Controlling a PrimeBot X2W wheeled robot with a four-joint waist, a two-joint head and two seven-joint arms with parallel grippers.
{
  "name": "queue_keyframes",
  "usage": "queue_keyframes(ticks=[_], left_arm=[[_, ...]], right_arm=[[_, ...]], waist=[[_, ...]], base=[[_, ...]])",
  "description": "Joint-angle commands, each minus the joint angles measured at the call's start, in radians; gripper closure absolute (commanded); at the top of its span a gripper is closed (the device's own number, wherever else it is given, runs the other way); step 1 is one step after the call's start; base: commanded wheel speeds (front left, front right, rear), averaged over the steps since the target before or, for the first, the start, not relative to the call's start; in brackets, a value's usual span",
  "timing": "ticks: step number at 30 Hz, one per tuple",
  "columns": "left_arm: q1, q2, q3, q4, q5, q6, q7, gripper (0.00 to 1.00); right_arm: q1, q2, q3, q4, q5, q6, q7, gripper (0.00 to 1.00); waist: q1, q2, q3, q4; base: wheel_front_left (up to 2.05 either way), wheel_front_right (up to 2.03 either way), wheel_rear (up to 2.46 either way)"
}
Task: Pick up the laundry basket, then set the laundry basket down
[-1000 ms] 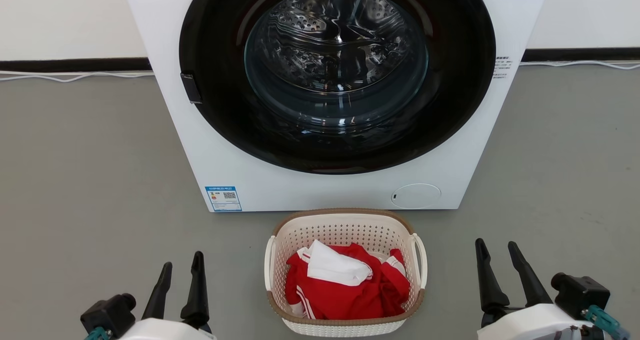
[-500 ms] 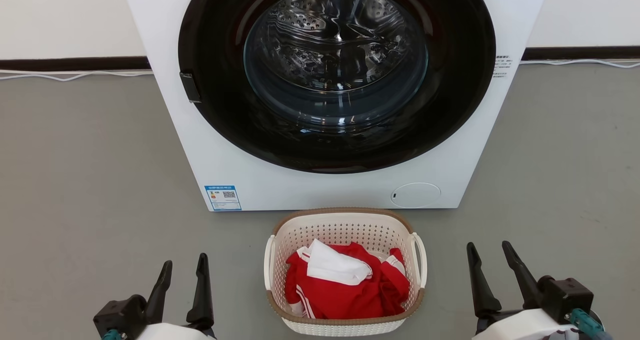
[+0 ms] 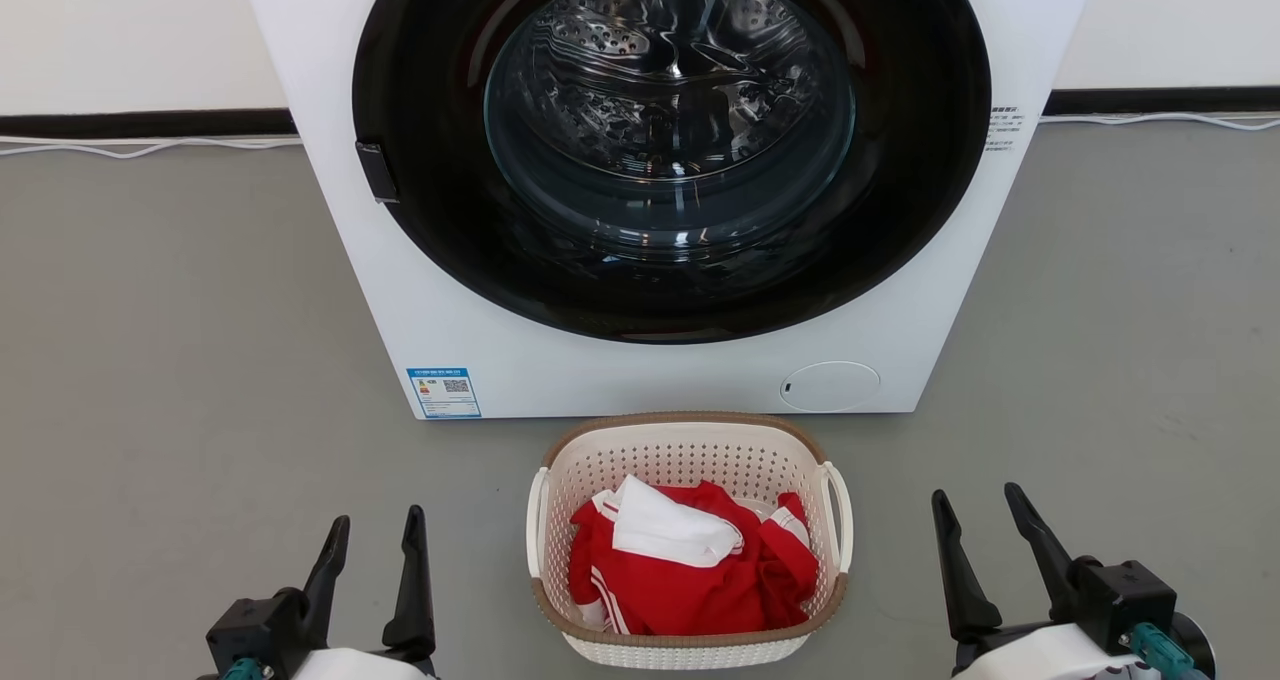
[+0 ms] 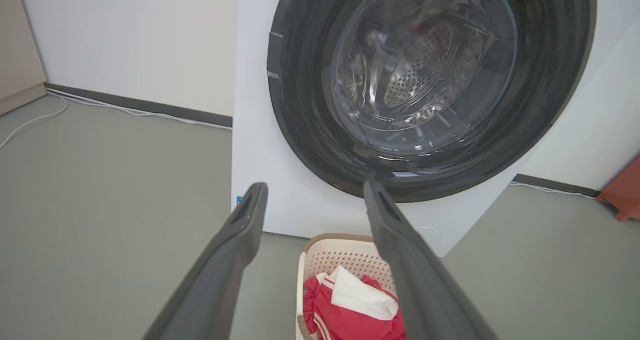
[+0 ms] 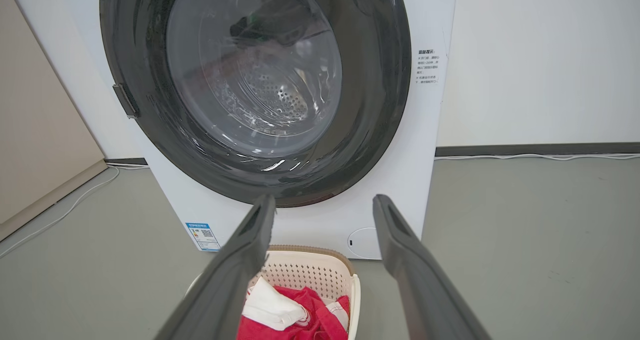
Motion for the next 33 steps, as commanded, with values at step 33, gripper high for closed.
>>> queue_keyframes(ticks=[33], left_arm=[[-0.215, 0.009, -0.078, 0.118, -0.041, 0.017, -0.014, 0.0]], right_arm=[[-0.226, -0.01, -0.01, 0.176, -0.011, 0.006, -0.014, 0.0]], waist=[[-0.0001, 0.0, 0.22, 0.003]], base=[[0.0, 0.0, 0.0]])
